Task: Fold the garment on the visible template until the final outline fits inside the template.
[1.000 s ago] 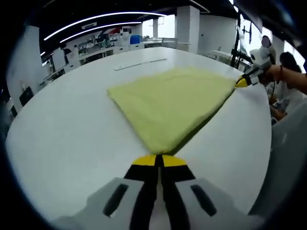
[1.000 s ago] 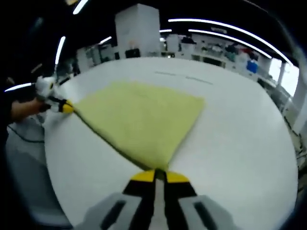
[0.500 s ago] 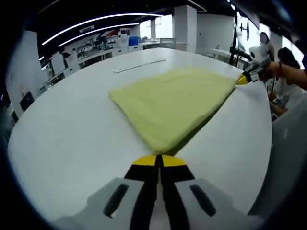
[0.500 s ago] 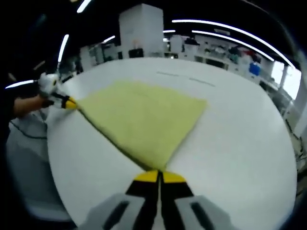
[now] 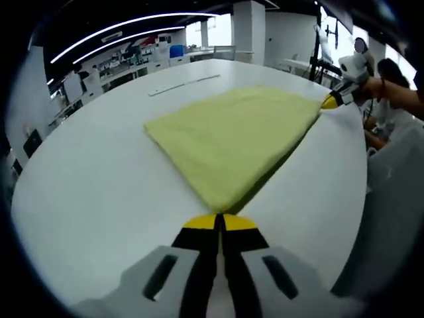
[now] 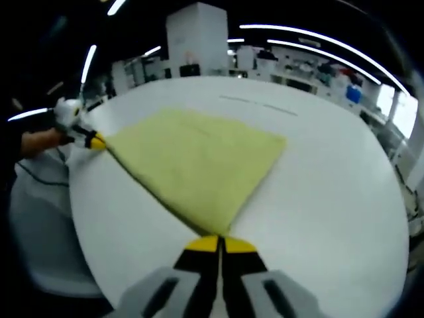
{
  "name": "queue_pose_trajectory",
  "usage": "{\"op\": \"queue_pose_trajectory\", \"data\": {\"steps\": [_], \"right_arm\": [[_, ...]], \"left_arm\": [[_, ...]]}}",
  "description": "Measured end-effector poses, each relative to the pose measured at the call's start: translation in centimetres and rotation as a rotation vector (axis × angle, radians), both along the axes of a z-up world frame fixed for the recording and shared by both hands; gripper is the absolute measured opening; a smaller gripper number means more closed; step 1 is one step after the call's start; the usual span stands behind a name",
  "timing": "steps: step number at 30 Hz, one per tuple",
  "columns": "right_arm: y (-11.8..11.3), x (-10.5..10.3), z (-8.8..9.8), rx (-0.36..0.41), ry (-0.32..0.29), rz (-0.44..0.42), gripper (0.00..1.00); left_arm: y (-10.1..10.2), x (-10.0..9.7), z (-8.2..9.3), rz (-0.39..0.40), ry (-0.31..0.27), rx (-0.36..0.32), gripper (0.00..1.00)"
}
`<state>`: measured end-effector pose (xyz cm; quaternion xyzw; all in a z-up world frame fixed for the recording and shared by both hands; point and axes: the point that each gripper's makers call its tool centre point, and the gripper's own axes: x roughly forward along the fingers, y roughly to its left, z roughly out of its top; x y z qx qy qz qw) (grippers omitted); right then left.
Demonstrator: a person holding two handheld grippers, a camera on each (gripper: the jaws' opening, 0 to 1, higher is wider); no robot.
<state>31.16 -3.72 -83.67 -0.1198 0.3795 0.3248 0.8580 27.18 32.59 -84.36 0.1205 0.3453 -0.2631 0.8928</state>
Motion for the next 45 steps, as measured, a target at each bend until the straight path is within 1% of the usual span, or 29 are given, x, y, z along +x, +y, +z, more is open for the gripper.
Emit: {"op": "queue_pose_trajectory", "data": {"steps": [3, 5, 8, 14, 16, 17, 22, 25, 28, 30, 32, 36, 39, 42, 43, 45], "right_arm": [[-0.1, -0.6, 0.0, -0.005, -0.001, 0.003, 0.00], [-0.1, -0.5, 0.0, -0.003, 0.001, 0.004, 0.00], [-0.1, -1.0, 0.0, -0.003, 0.007, 0.008, 0.00], [0.0, -1.2, 0.0, 0.004, 0.013, 0.004, 0.00], [0.0, -1.2, -0.1, 0.004, 0.018, -0.003, 0.00], [0.1, -1.2, -0.1, 0.006, 0.023, -0.006, 0.00], [0.2, -1.4, -0.1, 0.008, 0.036, -0.017, 0.00], [0.2, -1.5, 0.0, 0.009, 0.040, -0.020, 0.00], [0.4, -1.4, 0.4, 0.020, 0.036, -0.028, 0.03], [0.4, -1.3, 0.6, 0.027, 0.034, -0.042, 0.07], [0.5, -1.2, 1.1, 0.038, 0.029, -0.057, 0.12], [0.8, -1.3, 2.5, 0.050, 0.018, -0.065, 0.21], [1.2, -1.4, 3.7, 0.050, 0.001, -0.057, 0.27], [1.5, -1.4, 5.2, 0.075, -0.014, -0.059, 0.36], [1.6, -1.4, 5.6, 0.081, -0.016, -0.061, 0.41], [2.0, -1.8, 6.4, 0.091, -0.018, -0.062, 0.48]], "left_arm": [[0.0, -0.2, 0.0, -0.005, 0.006, 0.004, 0.00], [0.0, -0.5, -0.1, -0.005, 0.015, 0.008, 0.00], [-0.1, -0.8, -0.1, 0.003, 0.029, 0.005, 0.00], [-0.2, -0.8, -0.1, 0.009, 0.035, 0.007, 0.00], [-0.3, -0.9, -0.1, 0.026, 0.044, -0.013, 0.00], [-0.4, -1.0, -0.2, 0.041, 0.066, -0.032, 0.00], [-0.5, -1.0, 0.1, 0.053, 0.059, -0.043, 0.01], [-0.8, -0.9, 0.4, 0.057, 0.053, -0.062, 0.08], [-0.9, -1.0, 0.6, 0.071, 0.052, -0.084, 0.14], [-1.1, -1.0, 1.1, 0.075, 0.045, -0.088, 0.18], [-1.2, -0.9, 1.4, 0.084, 0.042, -0.095, 0.25], [-1.5, -0.9, 2.5, 0.110, 0.038, -0.140, 0.34], [-2.2, -1.5, 4.0, 0.109, 0.038, -0.163, 0.42], [-2.7, -1.9, 4.8, 0.121, 0.042, -0.190, 0.50], [-2.8, -2.0, 5.1, 0.122, 0.037, -0.194, 0.52], [-3.1, -2.3, 5.7, 0.123, 0.036, -0.198, 0.57]]}}
